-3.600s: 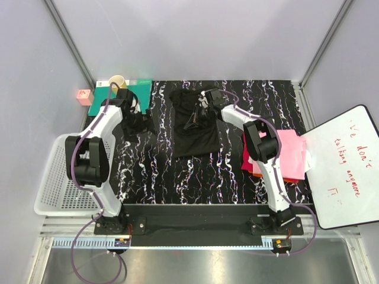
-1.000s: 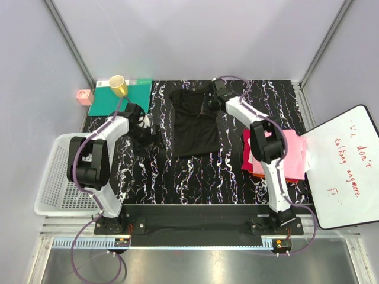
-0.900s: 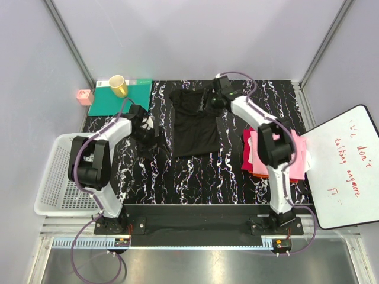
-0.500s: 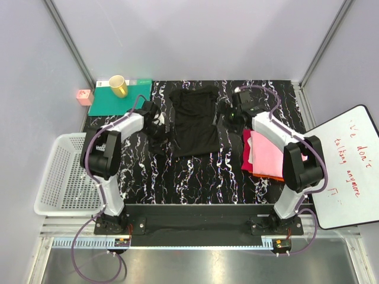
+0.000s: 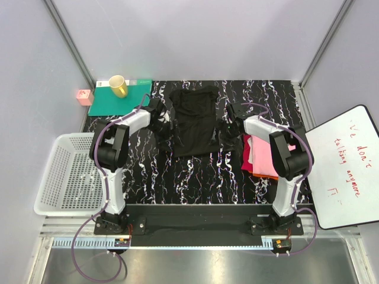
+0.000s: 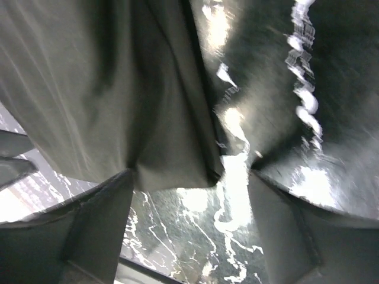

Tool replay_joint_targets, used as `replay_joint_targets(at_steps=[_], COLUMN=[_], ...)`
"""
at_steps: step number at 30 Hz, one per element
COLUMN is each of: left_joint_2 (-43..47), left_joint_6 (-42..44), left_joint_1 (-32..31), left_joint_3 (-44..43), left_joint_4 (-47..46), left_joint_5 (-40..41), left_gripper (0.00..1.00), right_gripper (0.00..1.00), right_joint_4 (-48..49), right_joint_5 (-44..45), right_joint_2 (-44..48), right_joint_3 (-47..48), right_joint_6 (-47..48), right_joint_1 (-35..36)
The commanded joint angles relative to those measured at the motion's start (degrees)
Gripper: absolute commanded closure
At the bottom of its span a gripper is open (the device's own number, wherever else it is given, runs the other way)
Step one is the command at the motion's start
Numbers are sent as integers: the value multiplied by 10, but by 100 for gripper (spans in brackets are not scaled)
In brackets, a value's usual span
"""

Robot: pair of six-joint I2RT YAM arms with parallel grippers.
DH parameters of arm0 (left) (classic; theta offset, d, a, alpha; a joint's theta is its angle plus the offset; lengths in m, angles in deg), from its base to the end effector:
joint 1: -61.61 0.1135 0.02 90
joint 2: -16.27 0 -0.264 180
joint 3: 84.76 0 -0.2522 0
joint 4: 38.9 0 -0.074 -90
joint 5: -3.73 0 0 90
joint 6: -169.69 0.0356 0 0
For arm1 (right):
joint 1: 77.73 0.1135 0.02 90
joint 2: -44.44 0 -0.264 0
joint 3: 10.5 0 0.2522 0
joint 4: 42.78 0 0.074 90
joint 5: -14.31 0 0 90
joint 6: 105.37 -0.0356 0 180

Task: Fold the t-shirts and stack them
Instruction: Fold the tshirt

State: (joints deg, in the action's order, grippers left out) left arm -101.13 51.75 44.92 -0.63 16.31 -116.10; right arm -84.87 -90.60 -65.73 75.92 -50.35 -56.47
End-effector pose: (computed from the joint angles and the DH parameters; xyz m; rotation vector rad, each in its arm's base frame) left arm 0.3782 -0.1319 0.1532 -0.2019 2.9984 -0.8727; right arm 0.3566 0.1486 0.1608 0.2592 2.8173 0.6116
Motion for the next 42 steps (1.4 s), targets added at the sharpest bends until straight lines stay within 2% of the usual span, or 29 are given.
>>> replay_joint_targets(at_steps=[1,2,3,4,6,7,8,16,23,30,32,37,42], left_joint_2=[-37,-40,-42,-48,-53,-54,-54,4,107,217,252,315,322], left_joint_6=[-9,-10,-12,-15,-19,-21,-19,-10,-9,-22,-26,-19,3], left_joint_1=[-18,-20,-23,-26,-29,-31,-30,-30,-34,-54,-62,-68,-68], left_joint_3=[-15,-16,-17,-16,-14,-12,-10,31,151,279,294,251,112], left_joint_4=[-13,-13,-13,-13,-13,-13,-13,3,12,24,35,101,151], left_joint_5=[-8,-6,-5,-5,-6,-6,-5,-7,-18,-29,-32,-18,4], left_gripper=[51,63,79,86,100,100,100,100,100,100,100,100,100], right_gripper=[40,58,70,77,88,96,99,100,100,100,100,100,100], right_joint_4=[0,-1,-1,-1,-2,-5,-5,-32,-44,-48,-50,-100,-158], right_joint_5=[-55,-61,-70,-76,-86,-90,-92,-132,-161,-167,-168,-142,-85], right_joint_2=[-50,-56,-61,-68,-72,-71,-68,-24,55,131,159,226,243], right_joint_3=[43,48,51,56,61,62,60,-1,-102,-177,-189,-152,-44], right_joint_6=[-12,-14,-19,-20,-18,-17,-13,-4,-6,-41,-52,-50,-18], right_joint_1=[1,1,2,1,1,1,1,1,17,69,83,86,86])
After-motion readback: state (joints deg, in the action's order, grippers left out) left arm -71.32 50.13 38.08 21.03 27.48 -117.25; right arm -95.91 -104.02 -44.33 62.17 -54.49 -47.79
